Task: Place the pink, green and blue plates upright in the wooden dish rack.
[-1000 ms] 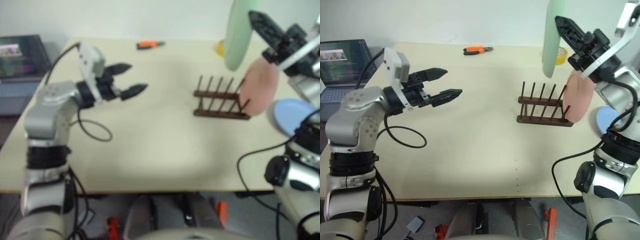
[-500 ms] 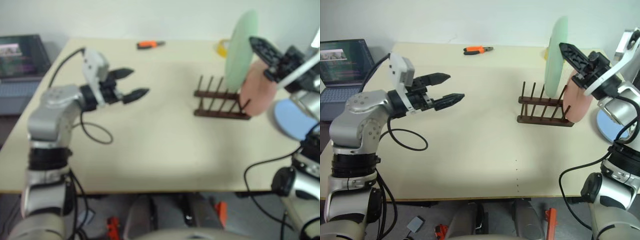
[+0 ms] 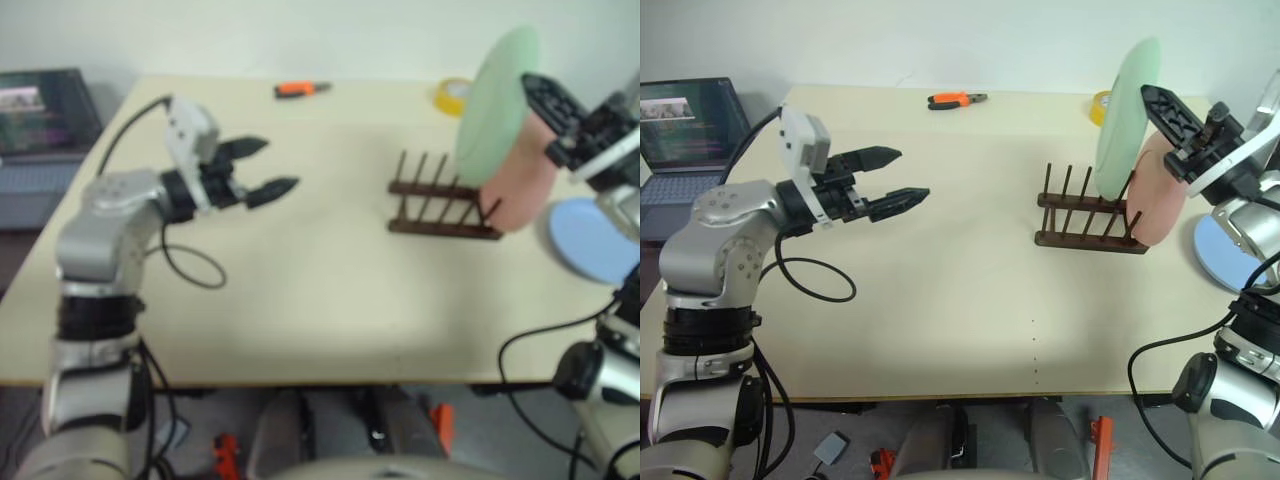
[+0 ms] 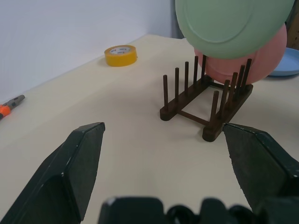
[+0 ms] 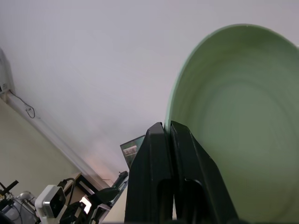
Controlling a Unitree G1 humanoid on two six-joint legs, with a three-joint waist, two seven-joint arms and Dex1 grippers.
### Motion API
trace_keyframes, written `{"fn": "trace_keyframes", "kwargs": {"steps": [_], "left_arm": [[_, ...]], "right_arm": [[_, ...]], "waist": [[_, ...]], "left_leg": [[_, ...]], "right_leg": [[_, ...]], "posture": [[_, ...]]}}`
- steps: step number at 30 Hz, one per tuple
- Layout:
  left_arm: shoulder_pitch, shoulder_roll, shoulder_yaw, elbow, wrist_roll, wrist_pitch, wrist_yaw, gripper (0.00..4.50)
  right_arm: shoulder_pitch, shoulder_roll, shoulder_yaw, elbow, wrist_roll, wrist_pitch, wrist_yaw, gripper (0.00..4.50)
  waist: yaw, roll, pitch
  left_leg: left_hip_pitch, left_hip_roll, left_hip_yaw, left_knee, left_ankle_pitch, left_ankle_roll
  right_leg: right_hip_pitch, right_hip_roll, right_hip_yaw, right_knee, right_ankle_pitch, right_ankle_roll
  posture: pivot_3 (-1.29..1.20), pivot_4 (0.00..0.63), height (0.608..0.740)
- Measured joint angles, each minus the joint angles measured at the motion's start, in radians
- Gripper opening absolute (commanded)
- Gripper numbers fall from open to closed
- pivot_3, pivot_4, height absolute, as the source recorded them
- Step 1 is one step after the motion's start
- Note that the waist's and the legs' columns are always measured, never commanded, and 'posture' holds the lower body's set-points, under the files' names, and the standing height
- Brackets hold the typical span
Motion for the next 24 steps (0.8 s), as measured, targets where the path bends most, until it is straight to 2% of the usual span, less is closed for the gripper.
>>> {"fn": "trace_keyframes", "kwargs": {"steps": [24], "left_arm": [[0.001, 0.003, 0.0, 0.0, 0.001, 0.014, 0.002, 4.42]], "right_arm": [[0.044, -0.028, 0.042, 0.066, 0.013, -0.005, 0.036, 0.0]], "waist": [[0.0, 0.0, 0.0]], "left_leg": [[0.0, 0.0, 0.0, 0.0, 0.0, 0.0]], "right_leg": [[0.0, 0.0, 0.0, -0.001, 0.0, 0.001]], "posture": [[0.0, 0.15, 0.74]]}}
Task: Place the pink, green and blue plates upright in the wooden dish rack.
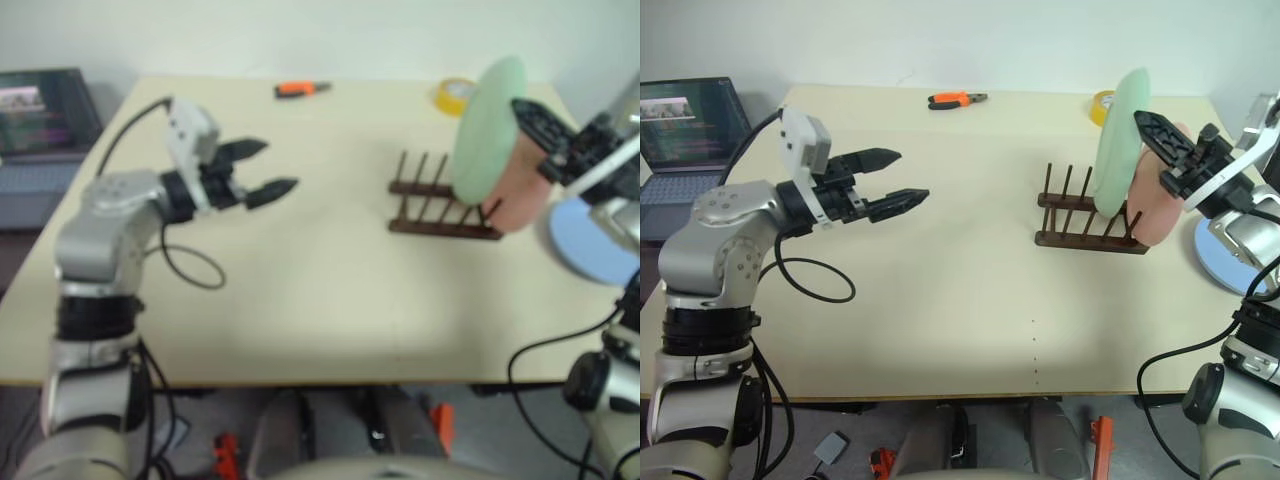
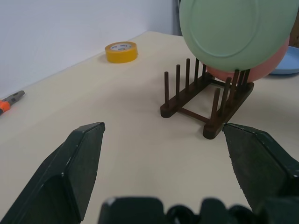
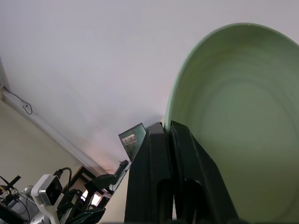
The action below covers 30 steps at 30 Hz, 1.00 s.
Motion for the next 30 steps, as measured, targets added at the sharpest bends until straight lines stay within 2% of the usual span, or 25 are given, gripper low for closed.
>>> {"fn": "trace_keyframes", "kwargs": {"steps": [14, 17, 19, 28, 30], "left_arm": [[0.0, 0.002, 0.0, 0.0, 0.001, 0.005, 0.014, 4.42], [0.001, 0.008, 0.0, -0.001, 0.0, 0.007, 0.017, 4.5], [0.003, 0.01, 0.0, -0.002, 0.0, 0.008, 0.018, 4.5], [0.017, 0.012, 0.0, -0.024, 0.0, 0.021, 0.019, 4.5], [0.017, 0.011, 0.0, -0.026, 0.0, 0.021, 0.019, 4.5]], "right_arm": [[-0.046, -0.004, 0.041, 0.087, -0.104, -0.033, 0.041, 0.0], [-0.047, -0.004, 0.042, 0.094, -0.123, -0.036, 0.047, 0.66], [-0.048, -0.004, 0.042, 0.094, -0.14, -0.037, 0.053, 1.27], [-0.048, -0.009, 0.042, 0.093, -0.199, -0.046, 0.079, 4.47], [-0.048, -0.011, 0.042, 0.092, -0.227, -0.059, 0.081, 4.47]], "waist": [[0.0, 0.0, 0.0], [0.0, 0.0, 0.0], [0.0, 0.0, 0.0], [0.0, 0.0, 0.0], [0.0, 0.0, 0.0]], "left_leg": [[0.0, 0.0, 0.0, 0.0, 0.0, 0.0], [0.0, 0.0, 0.0, 0.0, 0.0, 0.0], [0.0, 0.0, 0.0, 0.0, 0.0, 0.0], [0.0, 0.0, 0.0, 0.0, 0.0, 0.0], [0.0, 0.0, 0.0, 0.0, 0.0, 0.0]], "right_leg": [[0.0, 0.0, 0.0, 0.0, 0.0, 0.0], [0.0, 0.0, 0.0, 0.0, 0.0, 0.0], [0.0, 0.0, 0.0, 0.0, 0.0, 0.0], [0.0, 0.0, 0.0, 0.0, 0.0, 0.0], [0.0, 0.0, 0.0, 0.0, 0.0, 0.0]], "posture": [[0.0, 0.15, 0.74], [0.0, 0.15, 0.74], [0.0, 0.15, 0.74], [0.0, 0.15, 0.74], [0.0, 0.15, 0.74]]}}
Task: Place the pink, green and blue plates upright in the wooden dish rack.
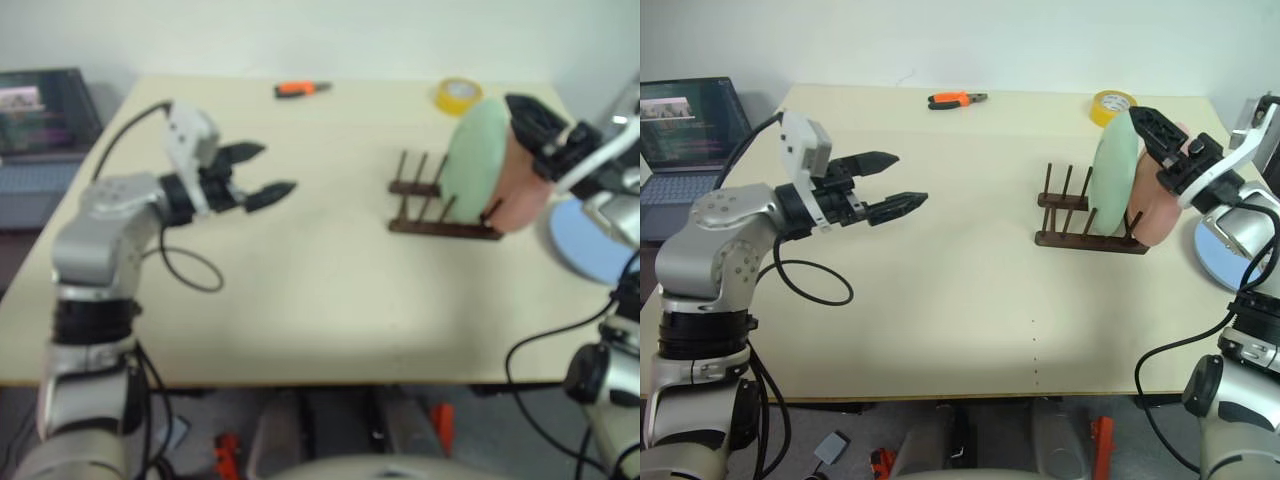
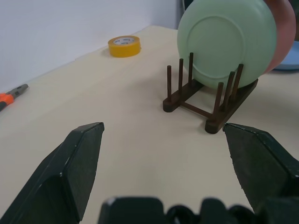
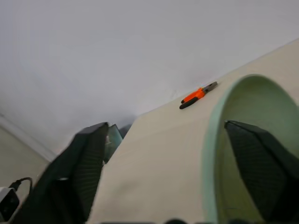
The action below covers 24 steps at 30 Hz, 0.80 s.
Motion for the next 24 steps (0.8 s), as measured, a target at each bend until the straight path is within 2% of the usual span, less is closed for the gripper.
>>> {"fn": "trace_keyframes", "kwargs": {"steps": [4, 14, 18, 22, 24], "left_arm": [[0.0, 0.0, -0.002, 0.0, 0.001, 0.0, 0.0, 4.5], [-0.002, 0.0, -0.005, 0.0, 0.0, 0.0, -0.012, 4.5], [-0.003, 0.002, -0.012, -0.007, -0.008, 0.001, -0.046, 4.5], [-0.003, 0.006, -0.04, -0.044, -0.017, 0.003, -0.096, 4.5], [-0.005, 0.0, -0.059, -0.053, -0.023, 0.007, -0.112, 4.5]], "right_arm": [[0.0, -0.004, 0.004, -0.003, -0.045, -0.025, 0.008, 4.47], [0.032, -0.209, 0.065, -0.131, -0.191, -0.053, 0.213, 4.47], [0.125, -0.35, 0.045, -0.137, -0.249, -0.062, 0.328, 4.47], [0.307, -0.478, 0.03, -0.124, -0.373, -0.109, 0.45, 4.47], [0.39, -0.498, 0.029, -0.117, -0.43, -0.136, 0.503, 4.47]], "waist": [[0.0, 0.0, 0.0], [0.002, 0.001, 0.001], [0.005, 0.001, 0.001], [0.007, 0.001, 0.0], [0.006, 0.001, 0.0]], "left_leg": [[0.0, 0.0, 0.0, 0.0, 0.0, 0.0], [0.0, 0.0, 0.0, 0.0, 0.0, 0.0], [0.0, -0.001, 0.0, 0.0, 0.0, 0.0], [0.0, -0.001, 0.0, 0.0, 0.0, 0.0], [0.001, -0.001, 0.0, 0.0, 0.0, 0.0]], "right_leg": [[0.0, 0.0, 0.0, 0.0, 0.0, 0.0], [0.0, 0.0, 0.0, -0.001, -0.001, 0.002], [0.0, -0.001, 0.0, -0.001, -0.002, 0.002], [0.001, -0.001, 0.0, -0.002, -0.002, 0.002], [0.001, -0.001, 0.0, -0.001, -0.002, 0.002]], "posture": [[0.0, 0.15, 0.74], [0.0, 0.15, 0.74], [0.0, 0.15, 0.74], [0.0, 0.15, 0.74], [0.0, 0.15, 0.74]]}}
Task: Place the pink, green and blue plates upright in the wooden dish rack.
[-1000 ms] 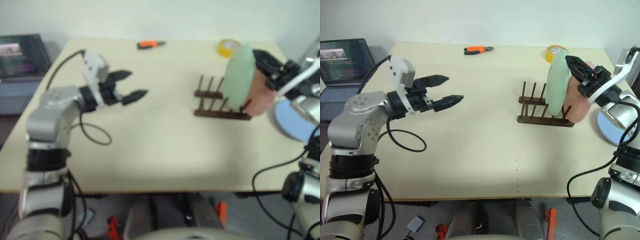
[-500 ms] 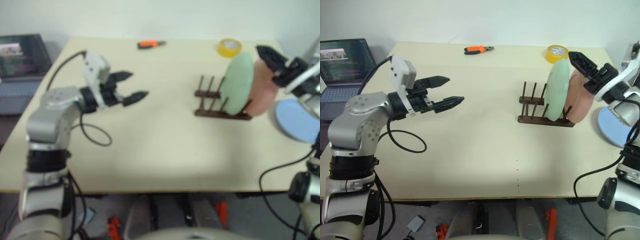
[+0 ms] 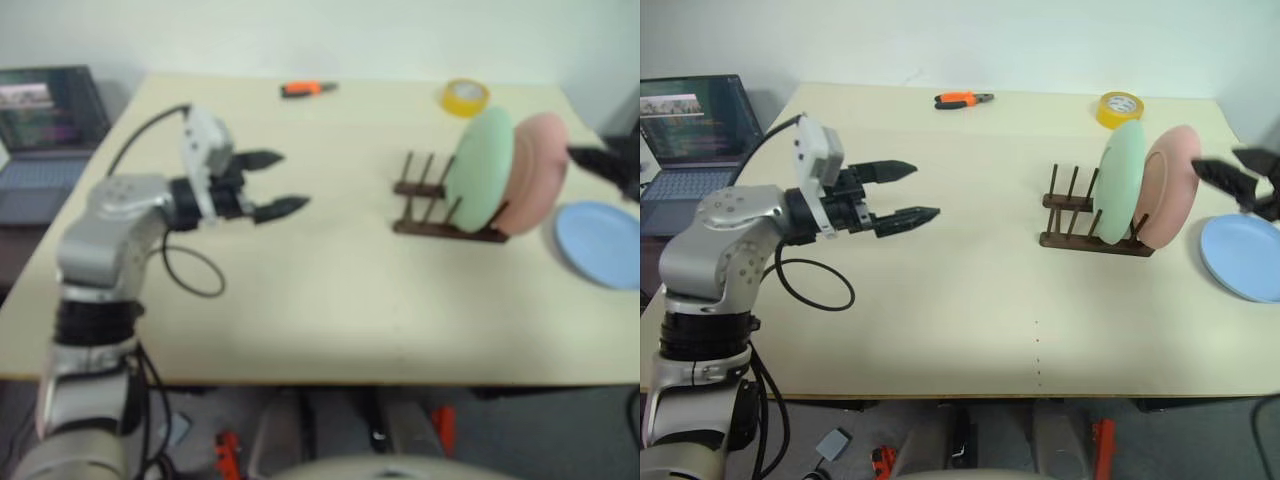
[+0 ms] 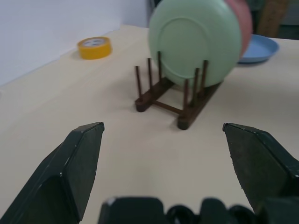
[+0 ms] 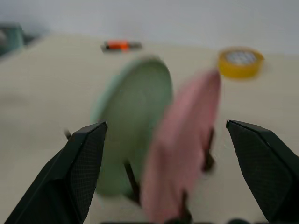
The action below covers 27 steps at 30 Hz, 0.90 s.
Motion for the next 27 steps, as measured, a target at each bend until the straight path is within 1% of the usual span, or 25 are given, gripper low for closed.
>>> {"fn": "trace_keyframes", "kwargs": {"steps": [4, 8, 15, 19, 27], "left_arm": [[-0.011, -0.033, -0.076, -0.011, 0.003, 0.011, -0.012, 4.5], [-0.031, -0.072, -0.124, -0.011, 0.006, 0.017, -0.017, 4.5], [-0.048, -0.103, -0.15, -0.011, 0.013, 0.018, -0.017, 4.5], [-0.048, -0.113, -0.158, -0.017, 0.013, 0.023, -0.017, 4.5], [-0.029, -0.117, -0.161, -0.05, 0.012, 0.045, -0.001, 4.5]], "right_arm": [[0.126, -0.032, -0.001, 0.047, -0.12, -0.074, 0.071, 4.47], [0.182, -0.045, 0.008, 0.103, -0.219, -0.153, 0.124, 4.47], [0.238, -0.062, 0.131, 0.165, -0.397, -0.296, 0.207, 4.47], [0.225, -0.07, 0.213, 0.214, -0.497, -0.396, 0.238, 4.47], [0.082, -0.064, 0.36, 0.415, -0.652, -0.569, 0.261, 4.47]], "waist": [[-0.004, 0.0, 0.0], [-0.007, 0.0, 0.0], [-0.006, 0.0, 0.0], [-0.006, 0.0, 0.0], [-0.006, 0.001, 0.0]], "left_leg": [[0.001, 0.0, 0.001, 0.001, 0.0, 0.0], [0.002, -0.001, 0.001, 0.002, 0.0, 0.0], [0.002, -0.001, 0.001, 0.001, 0.0, 0.0], [0.002, -0.001, 0.001, 0.002, 0.0, 0.0], [0.002, -0.001, 0.001, 0.002, 0.0, 0.0]], "right_leg": [[0.0, 0.001, 0.001, 0.001, 0.0, 0.0], [0.0, 0.001, 0.002, 0.001, 0.001, 0.0], [0.0, 0.001, 0.002, 0.001, 0.001, 0.002], [0.0, 0.001, 0.002, 0.001, 0.002, 0.002], [0.0, 0.001, 0.002, 0.001, 0.002, 0.002]], "posture": [[0.0, 0.15, 0.74], [0.0, 0.15, 0.74], [0.0, 0.15, 0.74], [0.0, 0.15, 0.74], [0.0, 0.15, 0.74]]}}
